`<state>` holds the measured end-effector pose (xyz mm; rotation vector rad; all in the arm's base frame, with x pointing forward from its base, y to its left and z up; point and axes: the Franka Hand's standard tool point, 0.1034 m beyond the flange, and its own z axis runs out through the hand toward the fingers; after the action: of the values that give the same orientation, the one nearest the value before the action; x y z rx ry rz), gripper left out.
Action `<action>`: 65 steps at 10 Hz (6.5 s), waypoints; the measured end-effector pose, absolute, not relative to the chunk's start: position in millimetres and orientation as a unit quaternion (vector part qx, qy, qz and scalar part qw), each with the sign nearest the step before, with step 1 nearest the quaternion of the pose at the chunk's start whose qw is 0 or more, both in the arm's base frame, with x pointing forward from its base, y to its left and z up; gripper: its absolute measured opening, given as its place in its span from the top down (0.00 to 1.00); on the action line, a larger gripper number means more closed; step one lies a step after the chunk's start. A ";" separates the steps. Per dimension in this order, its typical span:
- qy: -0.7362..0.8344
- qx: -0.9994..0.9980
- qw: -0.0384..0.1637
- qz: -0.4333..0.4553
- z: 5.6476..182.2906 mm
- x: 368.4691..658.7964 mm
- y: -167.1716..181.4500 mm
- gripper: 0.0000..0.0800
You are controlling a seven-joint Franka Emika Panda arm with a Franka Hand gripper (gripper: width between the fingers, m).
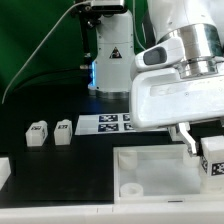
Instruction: Assemble one leg
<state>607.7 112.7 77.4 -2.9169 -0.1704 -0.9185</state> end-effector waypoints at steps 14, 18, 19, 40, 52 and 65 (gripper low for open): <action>-0.060 -0.959 0.040 -0.273 60.1 591.3 117.8 0.19; -0.063 -0.973 0.053 -0.215 70.8 594.9 118.6 0.19; -0.062 -0.973 0.052 -0.218 83.9 601.0 114.0 0.19; 0.145 -0.987 0.069 0.025 71.4 617.5 116.3 0.63; 0.492 -0.862 0.109 0.050 70.7 622.4 121.6 0.20; 0.055 -0.997 0.053 -0.013 76.0 627.3 121.6 0.61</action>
Offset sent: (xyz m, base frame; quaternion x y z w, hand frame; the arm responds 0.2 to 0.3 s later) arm 0.0000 0.0000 0.0000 0.0000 0.0000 0.0000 1.0000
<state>627.3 121.6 76.0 -3.0315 0.1683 -0.0403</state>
